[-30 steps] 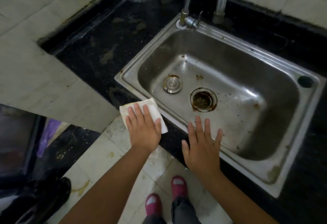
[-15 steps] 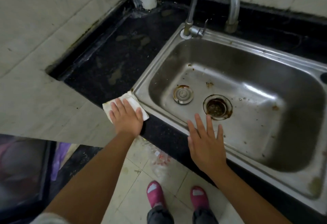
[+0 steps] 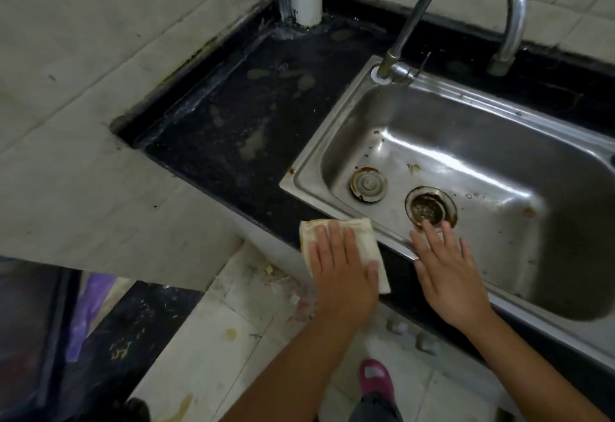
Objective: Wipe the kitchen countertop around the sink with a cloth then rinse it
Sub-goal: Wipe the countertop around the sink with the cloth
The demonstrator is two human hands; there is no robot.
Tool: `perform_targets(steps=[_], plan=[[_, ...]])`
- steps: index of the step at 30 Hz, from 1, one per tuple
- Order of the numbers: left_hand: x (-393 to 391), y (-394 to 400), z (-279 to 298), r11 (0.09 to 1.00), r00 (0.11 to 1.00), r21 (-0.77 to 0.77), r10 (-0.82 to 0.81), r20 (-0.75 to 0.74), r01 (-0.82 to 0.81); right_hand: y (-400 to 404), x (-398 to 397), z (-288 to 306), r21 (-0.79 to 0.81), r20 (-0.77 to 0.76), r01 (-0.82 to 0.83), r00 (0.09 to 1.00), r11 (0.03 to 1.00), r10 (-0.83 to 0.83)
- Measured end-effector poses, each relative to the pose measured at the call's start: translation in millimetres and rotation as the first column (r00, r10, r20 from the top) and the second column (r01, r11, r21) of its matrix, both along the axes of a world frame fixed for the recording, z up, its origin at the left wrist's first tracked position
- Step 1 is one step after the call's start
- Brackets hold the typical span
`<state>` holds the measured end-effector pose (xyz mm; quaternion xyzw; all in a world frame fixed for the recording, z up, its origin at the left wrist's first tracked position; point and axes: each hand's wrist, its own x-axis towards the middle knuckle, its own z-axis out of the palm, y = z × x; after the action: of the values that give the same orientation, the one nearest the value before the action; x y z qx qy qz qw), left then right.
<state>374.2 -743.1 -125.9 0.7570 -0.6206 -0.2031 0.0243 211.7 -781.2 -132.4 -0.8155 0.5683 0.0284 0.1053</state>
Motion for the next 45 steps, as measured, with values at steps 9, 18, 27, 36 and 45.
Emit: perform_targets(steps=[9, 18, 27, 36, 45], plan=[[176.3, -71.5, 6.9, 0.986, 0.977, 0.032, 0.161, 0.137, -0.166, 5.1, 40.0, 8.0, -0.122, -0.107, 0.072, 0.991, 0.99, -0.085], [192.2, -79.2, 1.9, 0.996, 0.978, -0.017, -0.086, 0.191, 0.091, -46.8, 143.0, -6.1, -0.282, -0.059, 0.144, 0.984, 0.949, -0.167], [194.4, -163.2, 4.1, 0.933, 0.899, 0.097, -0.359, 0.25, 0.346, -46.2, 145.6, -14.8, -0.271, -0.055, 0.124, 0.988, 0.954, -0.145], [196.6, -170.0, 1.7, 0.86, 0.828, 0.075, -0.506, 0.242, 0.504, -50.9, 142.3, -18.7, -0.275, -0.024, 0.123, 0.991, 0.954, -0.135], [220.2, -101.6, -9.1, 0.808, 0.789, -0.014, -0.571, 0.226, 0.589, -49.7, 143.0, -22.1, -0.257, 0.086, 0.127, 0.99, 0.958, -0.108]])
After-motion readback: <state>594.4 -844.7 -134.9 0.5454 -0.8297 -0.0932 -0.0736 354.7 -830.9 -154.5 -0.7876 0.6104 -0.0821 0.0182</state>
